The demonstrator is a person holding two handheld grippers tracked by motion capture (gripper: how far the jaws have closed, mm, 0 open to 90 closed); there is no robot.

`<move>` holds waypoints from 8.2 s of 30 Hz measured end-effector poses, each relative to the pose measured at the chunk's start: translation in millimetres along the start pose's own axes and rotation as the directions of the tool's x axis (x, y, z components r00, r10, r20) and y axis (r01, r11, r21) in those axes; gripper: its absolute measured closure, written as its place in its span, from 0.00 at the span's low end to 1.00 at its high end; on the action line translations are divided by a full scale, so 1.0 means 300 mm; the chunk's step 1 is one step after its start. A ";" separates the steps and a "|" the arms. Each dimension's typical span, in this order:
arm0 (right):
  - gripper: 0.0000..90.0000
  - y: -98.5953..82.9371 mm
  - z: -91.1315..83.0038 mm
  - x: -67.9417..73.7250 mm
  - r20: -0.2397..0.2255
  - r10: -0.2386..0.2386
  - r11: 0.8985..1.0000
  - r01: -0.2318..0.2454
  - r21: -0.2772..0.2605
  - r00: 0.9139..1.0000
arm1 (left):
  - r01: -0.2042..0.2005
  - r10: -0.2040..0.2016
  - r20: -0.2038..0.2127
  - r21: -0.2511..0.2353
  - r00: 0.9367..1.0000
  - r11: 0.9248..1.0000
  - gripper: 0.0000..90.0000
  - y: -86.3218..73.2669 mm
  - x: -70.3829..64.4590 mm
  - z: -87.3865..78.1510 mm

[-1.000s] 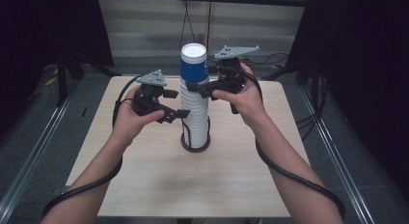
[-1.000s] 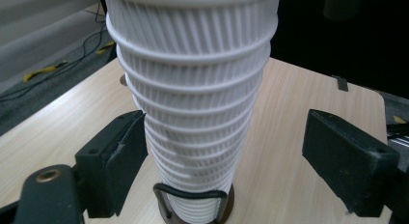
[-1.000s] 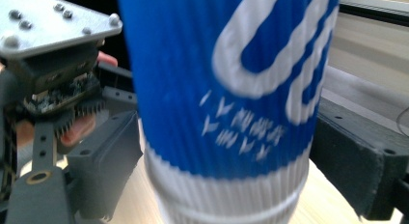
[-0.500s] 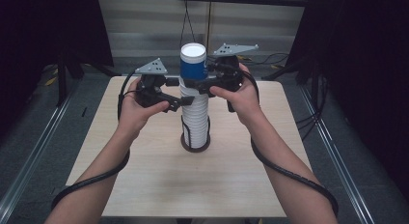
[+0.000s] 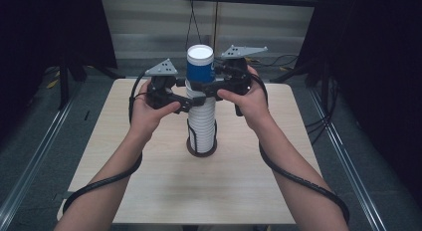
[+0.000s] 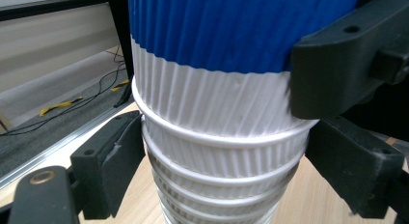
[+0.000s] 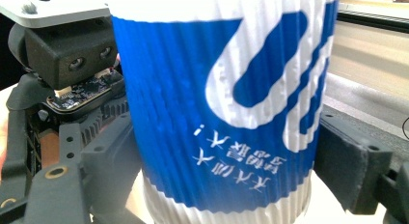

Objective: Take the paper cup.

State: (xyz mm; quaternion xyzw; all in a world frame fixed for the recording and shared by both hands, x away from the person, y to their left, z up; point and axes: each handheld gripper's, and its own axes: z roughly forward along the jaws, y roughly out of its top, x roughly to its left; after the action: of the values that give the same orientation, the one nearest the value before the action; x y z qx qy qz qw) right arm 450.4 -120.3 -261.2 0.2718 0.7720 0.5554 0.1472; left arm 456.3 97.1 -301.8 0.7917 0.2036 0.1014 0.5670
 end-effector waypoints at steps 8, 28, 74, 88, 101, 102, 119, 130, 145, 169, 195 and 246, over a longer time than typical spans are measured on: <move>0.20 0.004 0.001 0.004 0.006 -0.009 1.000 0.009 0.004 1.000 | 0.007 -0.007 -0.006 -0.002 1.000 1.000 0.16 -0.001 -0.002 -0.002; 0.21 0.001 -0.007 0.006 0.007 0.001 0.998 0.000 -0.066 1.000 | 0.012 -0.012 -0.019 -0.003 1.000 1.000 0.16 -0.002 -0.005 -0.002; 0.25 0.131 -0.163 -0.009 0.008 0.028 0.978 -0.026 -0.208 1.000 | 0.032 -0.032 -0.011 -0.032 0.999 0.999 0.16 -0.016 -0.002 -0.005; 0.24 0.081 -0.247 -0.051 0.030 0.054 0.977 -0.047 -0.209 0.998 | 0.035 -0.035 -0.013 -0.027 0.999 0.999 0.16 -0.014 -0.005 -0.005; 0.24 0.023 -0.302 -0.081 0.053 0.061 0.977 -0.049 -0.205 0.997 | 0.030 -0.030 -0.019 -0.024 0.999 0.999 0.17 -0.017 -0.007 -0.009; 0.24 0.013 -0.308 -0.083 0.061 0.061 0.979 -0.047 -0.198 0.996 | 0.029 -0.029 -0.020 -0.023 0.999 0.999 0.17 -0.017 -0.008 -0.009; 0.24 -0.096 -0.324 -0.102 0.100 0.043 0.991 -0.030 -0.133 0.994 | 0.011 -0.011 -0.027 -0.008 1.000 1.000 0.20 -0.014 -0.015 -0.026; 0.24 -0.168 -0.352 -0.107 0.115 0.036 0.995 -0.025 -0.095 0.993 | -0.012 0.012 -0.015 0.009 1.000 1.000 0.19 -0.011 -0.037 -0.039; 0.24 -0.290 -0.376 -0.093 0.107 0.046 0.997 -0.039 -0.074 0.993 | -0.021 0.022 -0.031 0.049 0.999 0.999 0.17 -0.067 -0.040 -0.062; 0.24 -0.505 -0.321 -0.038 0.059 0.057 0.998 -0.059 0.023 0.997 | 0.000 -0.001 0.006 0.123 1.000 0.992 0.17 -0.264 -0.071 -0.076; 0.24 -0.638 -0.279 0.032 -0.024 0.073 0.994 -0.070 0.080 0.997 | -0.002 -0.016 0.112 0.155 0.994 0.988 0.17 -0.368 -0.162 -0.031; 0.24 -0.587 -0.177 0.074 -0.203 -0.115 0.875 0.196 0.442 0.972 | -0.101 0.049 0.182 0.288 0.982 0.952 0.17 -0.464 -0.202 -0.009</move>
State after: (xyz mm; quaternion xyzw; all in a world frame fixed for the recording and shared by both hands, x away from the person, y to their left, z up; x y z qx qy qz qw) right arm 359.3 -190.0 -406.8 0.1874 0.9104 0.3645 0.0565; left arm 372.1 111.1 -427.3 0.8805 0.1364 0.0223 0.4535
